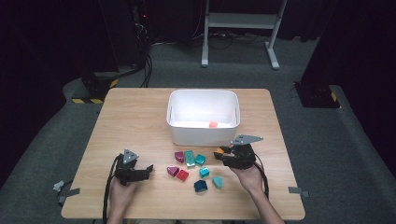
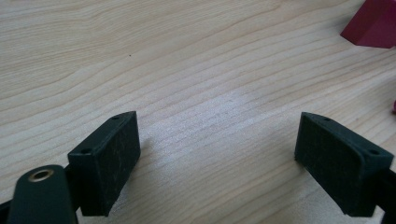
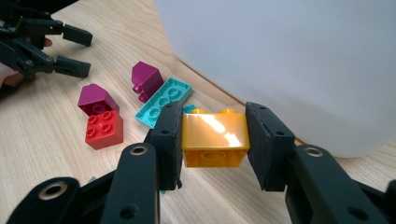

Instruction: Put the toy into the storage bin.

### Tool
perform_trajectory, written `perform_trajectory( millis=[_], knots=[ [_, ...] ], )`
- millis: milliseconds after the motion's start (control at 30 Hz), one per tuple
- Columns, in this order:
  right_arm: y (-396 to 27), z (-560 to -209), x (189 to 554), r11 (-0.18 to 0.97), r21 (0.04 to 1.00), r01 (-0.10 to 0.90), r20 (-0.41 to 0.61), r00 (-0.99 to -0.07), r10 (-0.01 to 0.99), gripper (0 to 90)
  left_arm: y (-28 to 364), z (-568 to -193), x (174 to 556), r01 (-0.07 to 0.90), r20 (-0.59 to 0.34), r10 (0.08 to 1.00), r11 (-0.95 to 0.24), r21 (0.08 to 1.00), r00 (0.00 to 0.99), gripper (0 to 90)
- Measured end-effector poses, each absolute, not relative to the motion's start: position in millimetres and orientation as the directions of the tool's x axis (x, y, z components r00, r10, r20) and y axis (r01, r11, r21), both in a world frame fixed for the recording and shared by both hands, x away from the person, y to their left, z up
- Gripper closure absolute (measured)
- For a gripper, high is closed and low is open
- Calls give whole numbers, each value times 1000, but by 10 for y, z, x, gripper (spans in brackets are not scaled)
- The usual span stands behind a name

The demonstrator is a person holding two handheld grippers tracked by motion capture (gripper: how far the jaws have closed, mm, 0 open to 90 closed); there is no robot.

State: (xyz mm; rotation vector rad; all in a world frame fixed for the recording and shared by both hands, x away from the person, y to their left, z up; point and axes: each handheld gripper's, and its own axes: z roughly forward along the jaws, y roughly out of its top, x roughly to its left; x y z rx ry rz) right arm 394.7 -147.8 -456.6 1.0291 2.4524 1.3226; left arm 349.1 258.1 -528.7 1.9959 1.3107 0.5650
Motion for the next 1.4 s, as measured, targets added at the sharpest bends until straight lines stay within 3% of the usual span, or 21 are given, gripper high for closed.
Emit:
perform_trajectory(
  millis=[1400],
  knots=[
    [-1632,-3930,4035,329,828,454,188,-778,599,589,2580,-5287,3492,624,-6,916,-268,734,400,143]
  ],
)
